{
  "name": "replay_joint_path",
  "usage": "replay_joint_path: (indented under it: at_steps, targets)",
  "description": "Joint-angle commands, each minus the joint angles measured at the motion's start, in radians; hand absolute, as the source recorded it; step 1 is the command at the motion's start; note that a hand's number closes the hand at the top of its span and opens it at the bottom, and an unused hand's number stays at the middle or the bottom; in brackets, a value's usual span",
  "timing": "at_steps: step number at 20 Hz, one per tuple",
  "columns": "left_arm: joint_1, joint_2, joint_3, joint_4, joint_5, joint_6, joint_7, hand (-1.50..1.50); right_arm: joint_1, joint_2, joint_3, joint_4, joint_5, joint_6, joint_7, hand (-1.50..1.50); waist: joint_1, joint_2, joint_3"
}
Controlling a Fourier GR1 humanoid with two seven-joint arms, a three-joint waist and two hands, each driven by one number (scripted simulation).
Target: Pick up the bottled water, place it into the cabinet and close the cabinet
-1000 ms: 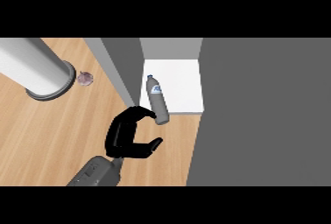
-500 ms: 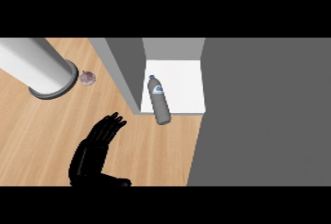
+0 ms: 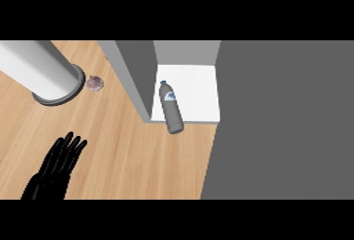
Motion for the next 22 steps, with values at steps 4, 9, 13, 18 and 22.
replay_joint_path:
  at_steps: [4,9,13,18,22]
  targets:
    - [0.116,0.103,0.044,-0.106,0.001,-0.037,-0.025,-1.5,-0.102,0.015,0.188,-0.247,0.196,-0.159,0.078,1.5,0.001,-0.008,-0.003]
    - [0.134,0.174,0.109,-0.162,0.049,-0.062,0.011,-1.5,-0.272,0.043,0.359,-0.134,0.28,-0.238,0.096,1.5,0.011,-0.007,-0.003]
    - [0.14,0.193,0.15,-0.171,0.089,-0.086,0.015,-1.5,-0.419,0.092,0.477,-0.046,0.339,-0.345,0.112,1.5,0.007,-0.008,-0.005]
    - [0.193,0.238,0.166,-0.252,0.095,-0.09,0.038,-1.5,-0.6,0.24,0.664,0.079,0.498,-0.526,0.148,1.5,0.018,-0.01,-0.003]
    - [0.217,0.263,0.202,-0.276,0.129,-0.124,0.044,-1.5,-0.774,0.385,0.761,0.278,0.609,-0.699,0.155,1.5,0.031,-0.001,-0.002]
